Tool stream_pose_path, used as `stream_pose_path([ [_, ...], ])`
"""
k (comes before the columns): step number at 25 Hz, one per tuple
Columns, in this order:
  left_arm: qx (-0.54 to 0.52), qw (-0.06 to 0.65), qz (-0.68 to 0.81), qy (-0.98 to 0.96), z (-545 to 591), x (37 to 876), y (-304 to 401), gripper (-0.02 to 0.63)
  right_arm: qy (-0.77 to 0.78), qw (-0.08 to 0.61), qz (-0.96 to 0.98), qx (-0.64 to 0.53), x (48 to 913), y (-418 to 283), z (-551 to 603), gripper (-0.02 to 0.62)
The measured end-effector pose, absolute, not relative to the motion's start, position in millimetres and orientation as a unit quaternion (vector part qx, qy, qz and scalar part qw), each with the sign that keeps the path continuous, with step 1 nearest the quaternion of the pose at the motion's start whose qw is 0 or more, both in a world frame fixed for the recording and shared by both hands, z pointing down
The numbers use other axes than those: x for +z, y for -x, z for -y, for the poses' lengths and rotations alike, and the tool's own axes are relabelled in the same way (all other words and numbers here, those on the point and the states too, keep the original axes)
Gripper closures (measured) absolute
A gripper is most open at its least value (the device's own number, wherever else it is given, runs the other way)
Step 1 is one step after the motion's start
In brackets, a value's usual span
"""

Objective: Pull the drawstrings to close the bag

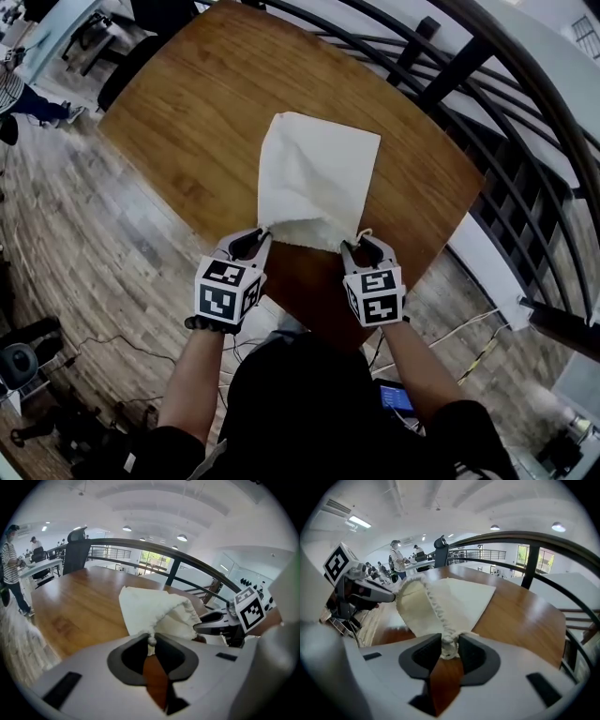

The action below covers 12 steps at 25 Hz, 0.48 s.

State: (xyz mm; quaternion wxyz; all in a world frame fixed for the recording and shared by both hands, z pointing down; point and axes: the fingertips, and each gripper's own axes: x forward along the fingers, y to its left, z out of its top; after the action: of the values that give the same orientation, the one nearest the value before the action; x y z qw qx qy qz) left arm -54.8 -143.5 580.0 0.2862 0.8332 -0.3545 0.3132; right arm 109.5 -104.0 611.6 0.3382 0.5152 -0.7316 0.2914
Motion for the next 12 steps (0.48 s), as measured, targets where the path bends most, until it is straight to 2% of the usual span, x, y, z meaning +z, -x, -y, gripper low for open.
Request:
stream_pose_path([
  [3,0.314,0.286,0.362,-0.83,144.5,581.8,58.0,0.555,-0.515,0.363,0.727,0.274,614.3,-112.2,102.4,0.531],
  [12,0.335,0.259,0.4,-0.813,158.5,582.8,90.2,0.555,-0.467,0.372,0.756,0.269,598.8,-113.9,86.0,0.54],
])
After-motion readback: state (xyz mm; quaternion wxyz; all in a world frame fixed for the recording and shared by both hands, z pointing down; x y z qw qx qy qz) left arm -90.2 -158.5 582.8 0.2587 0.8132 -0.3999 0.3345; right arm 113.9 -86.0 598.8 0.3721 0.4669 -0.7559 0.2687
